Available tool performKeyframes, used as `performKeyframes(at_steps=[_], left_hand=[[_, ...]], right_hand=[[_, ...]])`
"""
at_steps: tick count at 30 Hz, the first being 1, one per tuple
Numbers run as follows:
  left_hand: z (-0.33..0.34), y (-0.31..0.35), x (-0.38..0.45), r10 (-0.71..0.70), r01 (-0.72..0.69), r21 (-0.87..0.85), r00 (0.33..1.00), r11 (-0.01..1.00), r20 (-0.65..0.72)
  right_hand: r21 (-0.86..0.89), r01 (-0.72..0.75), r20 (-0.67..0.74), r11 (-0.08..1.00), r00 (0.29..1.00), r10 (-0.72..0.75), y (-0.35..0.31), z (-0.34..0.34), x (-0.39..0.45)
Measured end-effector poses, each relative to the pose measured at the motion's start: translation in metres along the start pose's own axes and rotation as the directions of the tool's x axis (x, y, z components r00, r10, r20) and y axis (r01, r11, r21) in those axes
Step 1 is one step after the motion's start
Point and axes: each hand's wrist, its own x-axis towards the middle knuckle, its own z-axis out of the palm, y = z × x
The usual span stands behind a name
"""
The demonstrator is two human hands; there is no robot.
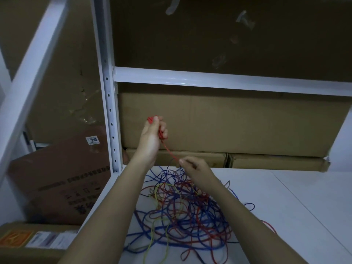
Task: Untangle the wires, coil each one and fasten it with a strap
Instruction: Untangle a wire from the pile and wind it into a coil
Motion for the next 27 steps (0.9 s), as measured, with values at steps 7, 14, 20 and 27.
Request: performKeyframes(at_steps=[7,14,20,27], left_hand=[[-0.017,-0.059,-0.013,-0.143,-0.226,0.855,0.935,0.467,0.325],[-0.023,-0.064,-0.028,-0.5,-0.109,0.83,0.752,0.548,0.429],[-0.031,-0.069,-0.025,-0.325,0.01,0.633,0.864,0.774,0.384],[-0.022,-0.07,-0.023,-0.162,-0.061,0.61,0.939,0.79,0.304]], right_hand=[[0.04,-0.028,0.072,0.999,0.997,0.025,-0.005,-0.015,-0.014],[0.408,-0.337,0.131,0.849,0.941,0.311,0.015,-0.043,-0.017],[0.15,-0.299,0.176,0.942,0.946,0.273,0.037,-0.042,-0.033],[-0.337,-0.185,-0.227,0.923,0.968,0.111,0.023,-0.057,-0.005]])
